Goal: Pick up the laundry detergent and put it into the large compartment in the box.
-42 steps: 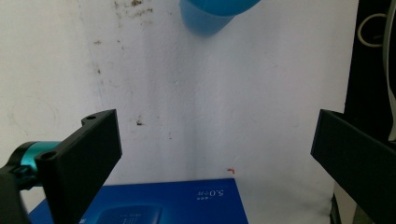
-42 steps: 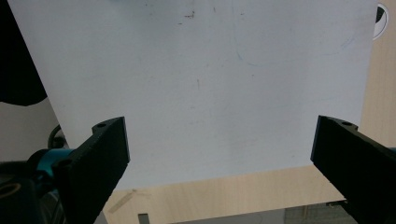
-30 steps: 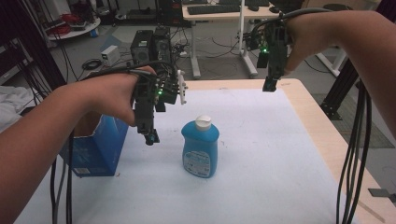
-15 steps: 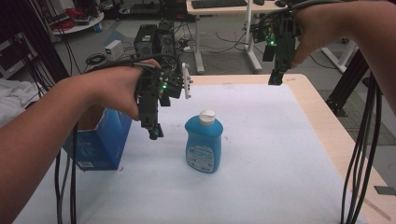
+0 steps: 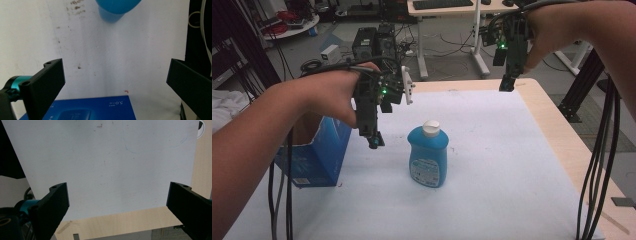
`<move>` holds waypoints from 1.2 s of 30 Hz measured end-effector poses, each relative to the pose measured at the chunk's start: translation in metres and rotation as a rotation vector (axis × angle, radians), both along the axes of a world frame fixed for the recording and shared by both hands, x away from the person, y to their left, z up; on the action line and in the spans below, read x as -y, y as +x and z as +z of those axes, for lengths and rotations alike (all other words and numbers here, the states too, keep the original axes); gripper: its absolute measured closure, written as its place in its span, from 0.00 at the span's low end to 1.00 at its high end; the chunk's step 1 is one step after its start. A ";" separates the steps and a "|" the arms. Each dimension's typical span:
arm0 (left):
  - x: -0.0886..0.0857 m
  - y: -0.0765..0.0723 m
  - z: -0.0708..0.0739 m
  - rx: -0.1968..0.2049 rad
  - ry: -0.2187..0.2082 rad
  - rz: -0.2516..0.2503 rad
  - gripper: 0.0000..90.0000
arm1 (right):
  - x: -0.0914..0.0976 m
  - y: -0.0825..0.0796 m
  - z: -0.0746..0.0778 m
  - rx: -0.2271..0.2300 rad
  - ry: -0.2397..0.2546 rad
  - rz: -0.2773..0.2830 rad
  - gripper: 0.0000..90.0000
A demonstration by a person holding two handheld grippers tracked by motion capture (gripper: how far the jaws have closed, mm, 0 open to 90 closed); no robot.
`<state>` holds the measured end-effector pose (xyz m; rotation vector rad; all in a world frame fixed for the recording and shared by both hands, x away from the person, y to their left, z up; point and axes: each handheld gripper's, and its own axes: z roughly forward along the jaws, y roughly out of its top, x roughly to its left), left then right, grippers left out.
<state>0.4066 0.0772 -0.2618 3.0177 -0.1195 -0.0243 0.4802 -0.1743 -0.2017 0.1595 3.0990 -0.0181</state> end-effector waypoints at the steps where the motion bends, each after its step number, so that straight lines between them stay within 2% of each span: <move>1: 0.001 0.001 0.001 -0.001 0.000 -0.005 0.02 | 0.001 0.000 0.001 0.001 -0.002 -0.005 0.04; 3: 0.002 0.002 0.002 -0.001 0.005 -0.019 0.02 | 0.002 0.001 0.001 0.003 0.005 -0.001 0.04; 4: 0.005 0.003 0.004 -0.003 0.002 -0.039 0.02 | 0.002 0.001 0.001 0.002 0.004 -0.006 0.04; 10: 0.013 0.006 0.009 0.000 -0.018 -0.087 0.02 | 0.006 0.001 -0.001 0.007 0.006 -0.017 0.04; 12: 0.013 0.006 0.009 0.000 -0.018 -0.087 0.02 | 0.006 0.001 -0.001 0.005 0.010 -0.021 0.04; 13: 0.019 0.006 0.011 -0.005 -0.038 -0.134 0.02 | 0.007 0.000 0.001 0.011 0.010 -0.030 0.04; 17: 0.025 0.006 0.011 -0.013 -0.066 -0.168 0.02 | 0.007 0.000 0.002 0.014 0.018 -0.028 0.04; 19: 0.032 0.005 0.008 -0.014 -0.079 -0.204 0.02 | 0.007 -0.001 0.002 0.013 0.009 -0.039 0.04; 21: 0.032 0.005 0.008 -0.014 -0.079 -0.204 0.02 | 0.007 -0.001 0.001 0.014 0.010 -0.041 0.04; 22: 0.039 0.005 0.003 -0.011 -0.075 -0.223 0.02 | 0.006 -0.001 0.002 0.014 0.008 -0.037 0.04; 29: 0.053 0.006 -0.007 -0.011 -0.079 -0.252 0.02 | 0.003 -0.002 0.003 0.016 0.014 -0.033 0.04; 36: 0.064 0.002 -0.015 -0.034 -0.097 -0.271 0.02 | 0.000 -0.001 0.001 0.014 0.016 -0.018 0.04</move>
